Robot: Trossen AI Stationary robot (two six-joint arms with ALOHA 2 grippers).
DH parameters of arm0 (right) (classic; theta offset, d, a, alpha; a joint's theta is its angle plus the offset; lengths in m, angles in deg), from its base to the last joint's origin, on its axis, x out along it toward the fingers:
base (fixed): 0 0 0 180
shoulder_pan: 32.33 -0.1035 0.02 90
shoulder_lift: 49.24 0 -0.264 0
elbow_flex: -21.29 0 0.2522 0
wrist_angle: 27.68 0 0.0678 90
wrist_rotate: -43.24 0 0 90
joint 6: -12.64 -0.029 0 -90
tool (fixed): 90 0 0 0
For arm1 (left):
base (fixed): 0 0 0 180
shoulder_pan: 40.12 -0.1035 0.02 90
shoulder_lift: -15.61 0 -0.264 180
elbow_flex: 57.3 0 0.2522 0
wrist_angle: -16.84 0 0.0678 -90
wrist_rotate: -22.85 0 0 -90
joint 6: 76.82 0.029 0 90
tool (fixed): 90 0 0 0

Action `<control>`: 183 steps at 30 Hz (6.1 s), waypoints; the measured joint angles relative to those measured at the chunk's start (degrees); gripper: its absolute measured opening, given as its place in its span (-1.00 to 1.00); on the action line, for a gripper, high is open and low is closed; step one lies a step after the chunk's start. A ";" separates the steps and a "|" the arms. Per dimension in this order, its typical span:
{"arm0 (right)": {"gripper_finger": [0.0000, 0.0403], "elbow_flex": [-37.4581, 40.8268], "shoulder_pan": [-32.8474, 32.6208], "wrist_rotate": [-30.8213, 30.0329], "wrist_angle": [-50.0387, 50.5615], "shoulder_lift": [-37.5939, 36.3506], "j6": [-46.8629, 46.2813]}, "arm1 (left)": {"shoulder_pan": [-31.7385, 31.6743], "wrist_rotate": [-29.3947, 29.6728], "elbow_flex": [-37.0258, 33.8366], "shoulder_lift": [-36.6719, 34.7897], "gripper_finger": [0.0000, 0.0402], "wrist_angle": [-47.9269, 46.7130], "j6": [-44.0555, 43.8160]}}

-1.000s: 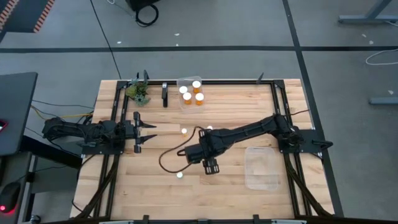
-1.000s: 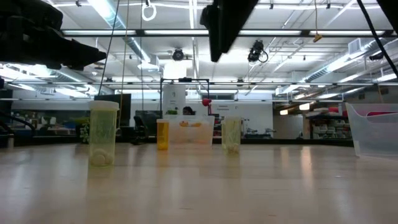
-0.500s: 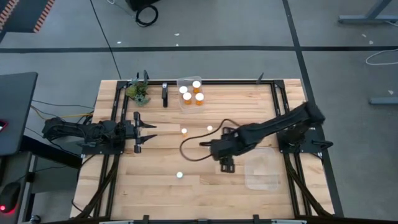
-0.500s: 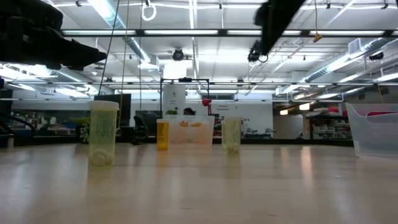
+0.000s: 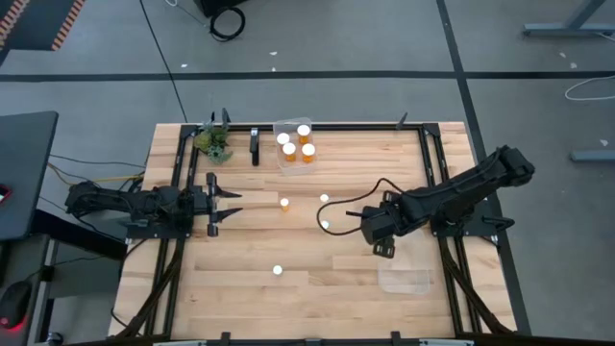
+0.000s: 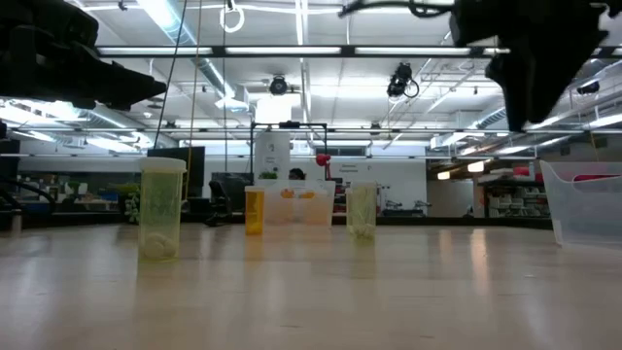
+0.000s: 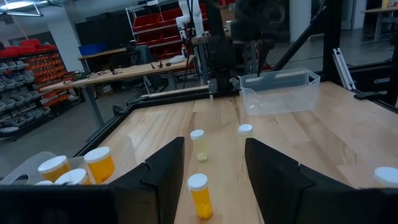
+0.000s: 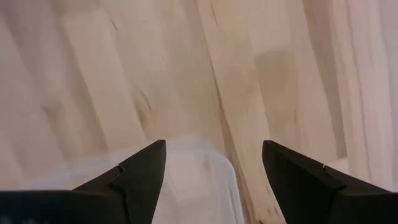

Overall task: Pick and place medicine bottles into bin by pill shape (circle, oval)
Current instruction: Move the bottom transparent bin to the middle right of the table, then put the yellow tablet bottle into the bottom transparent bin

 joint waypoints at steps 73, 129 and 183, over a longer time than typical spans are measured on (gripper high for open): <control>0.36 15.19 23.47 -13.94 -12.40 0.01 20.74 | -0.01 0.00 0.00 0.00 -0.12 -0.09 -0.02; 0.36 -1.55 16.83 -9.00 -20.05 0.25 18.26 | -0.02 0.00 0.00 0.00 -0.10 -0.07 0.00; 0.36 -28.54 11.10 1.13 -20.15 26.44 27.26 | 0.00 0.01 0.00 1.14 -0.10 -0.13 -0.01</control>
